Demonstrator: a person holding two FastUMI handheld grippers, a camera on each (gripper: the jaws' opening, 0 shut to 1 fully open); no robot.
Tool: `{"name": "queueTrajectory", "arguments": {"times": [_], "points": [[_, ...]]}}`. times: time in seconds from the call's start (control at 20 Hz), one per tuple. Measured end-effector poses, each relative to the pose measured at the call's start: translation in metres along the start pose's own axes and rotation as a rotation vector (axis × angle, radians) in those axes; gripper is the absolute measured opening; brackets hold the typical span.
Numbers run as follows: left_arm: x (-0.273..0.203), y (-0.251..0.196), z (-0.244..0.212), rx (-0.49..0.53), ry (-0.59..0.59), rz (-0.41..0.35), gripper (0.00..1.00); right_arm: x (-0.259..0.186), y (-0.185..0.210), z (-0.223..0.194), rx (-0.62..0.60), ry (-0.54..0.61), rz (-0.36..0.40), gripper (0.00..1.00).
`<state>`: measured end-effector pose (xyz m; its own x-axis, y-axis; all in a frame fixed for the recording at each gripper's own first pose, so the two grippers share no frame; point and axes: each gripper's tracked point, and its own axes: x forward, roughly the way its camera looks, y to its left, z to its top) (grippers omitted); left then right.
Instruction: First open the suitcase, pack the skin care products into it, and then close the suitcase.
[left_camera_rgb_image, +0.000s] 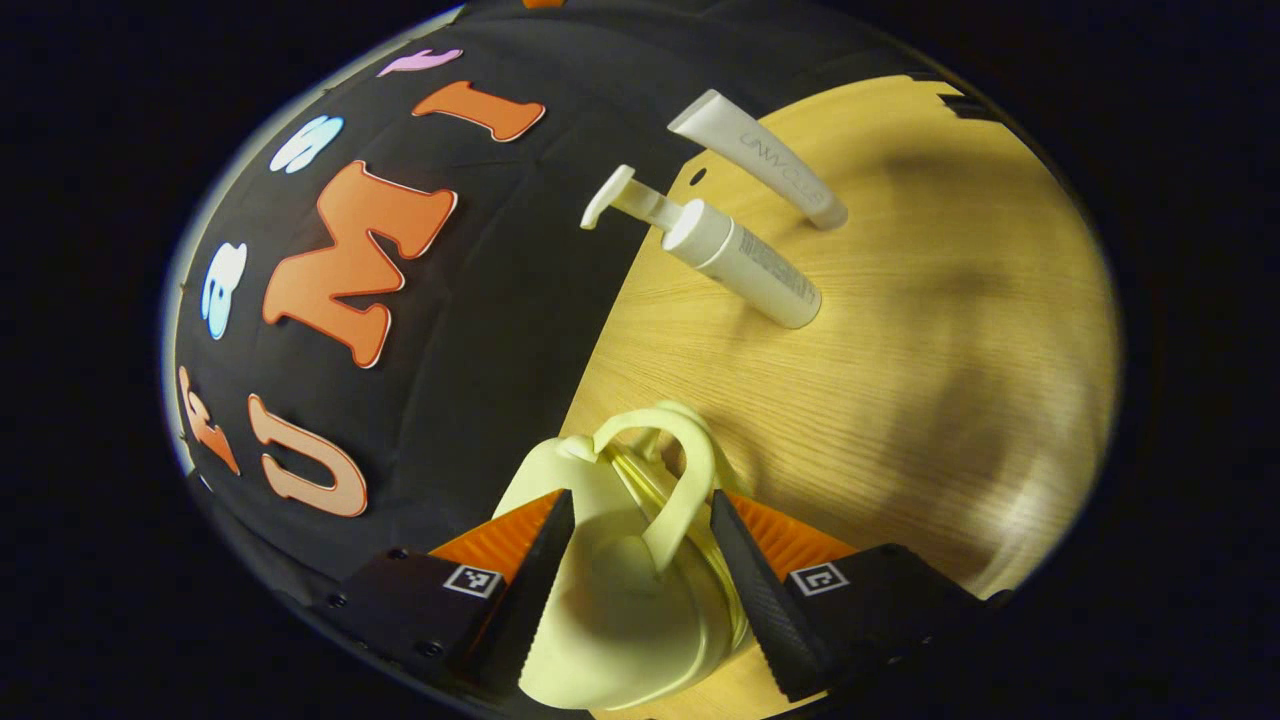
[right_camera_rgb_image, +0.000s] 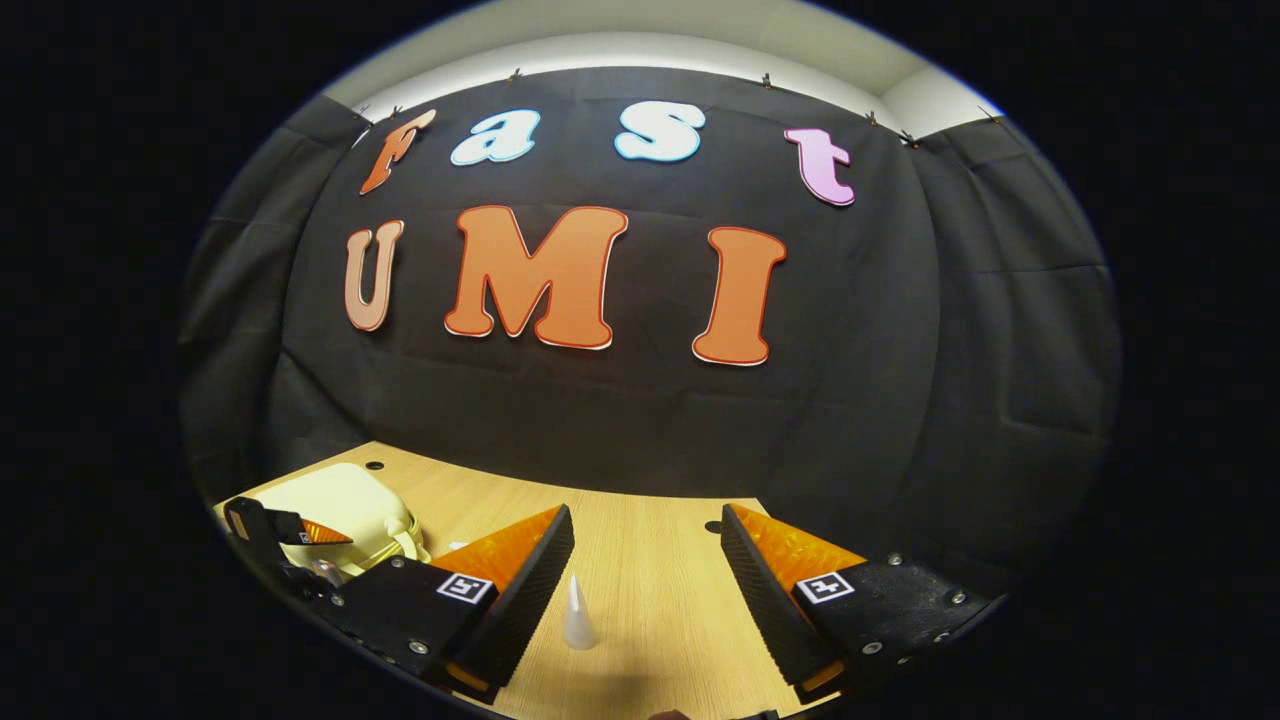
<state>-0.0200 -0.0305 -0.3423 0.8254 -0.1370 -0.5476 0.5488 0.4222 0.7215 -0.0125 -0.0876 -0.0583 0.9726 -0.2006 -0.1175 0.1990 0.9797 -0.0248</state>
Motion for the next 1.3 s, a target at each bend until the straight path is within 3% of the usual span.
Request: {"name": "queueTrajectory", "arguments": {"times": [0.1,0.15,0.25,0.35,0.4,0.5,0.55,0.8,1.3], "points": [[0.004,0.001,0.003,0.048,-0.007,0.017,0.87,0.0,0.002,0.0,-0.004,0.0,0.001,0.95],[0.006,-0.002,0.003,0.064,-0.009,0.017,0.74,0.0,0.002,0.0,-0.005,-0.001,0.002,0.95],[0.008,-0.003,0.008,0.112,-0.013,0.027,0.67,0.0,0.005,-0.001,-0.007,0.004,0.005,0.95],[0.009,-0.009,0.007,0.134,-0.008,0.017,0.48,0.001,0.007,-0.002,-0.01,0.007,0.009,0.95],[0.009,-0.01,0.006,0.134,-0.003,0.016,0.32,0.001,0.007,-0.001,-0.011,0.007,0.01,0.95],[-0.011,-0.011,0.014,0.123,-0.024,0.041,0.31,0.0,0.009,-0.002,-0.014,0.007,0.01,0.95],[0.005,-0.006,0.009,0.118,-0.007,0.037,0.11,0.0,0.01,-0.003,-0.013,0.009,0.012,0.95],[-0.004,0.019,0.014,-0.001,-0.021,0.054,0.11,0.001,0.017,-0.003,-0.016,0.012,0.023,0.95],[-0.037,0.129,0.006,-0.428,-0.043,0.141,0.11,0.004,0.043,-0.003,-0.024,0.019,0.066,0.95]]}}
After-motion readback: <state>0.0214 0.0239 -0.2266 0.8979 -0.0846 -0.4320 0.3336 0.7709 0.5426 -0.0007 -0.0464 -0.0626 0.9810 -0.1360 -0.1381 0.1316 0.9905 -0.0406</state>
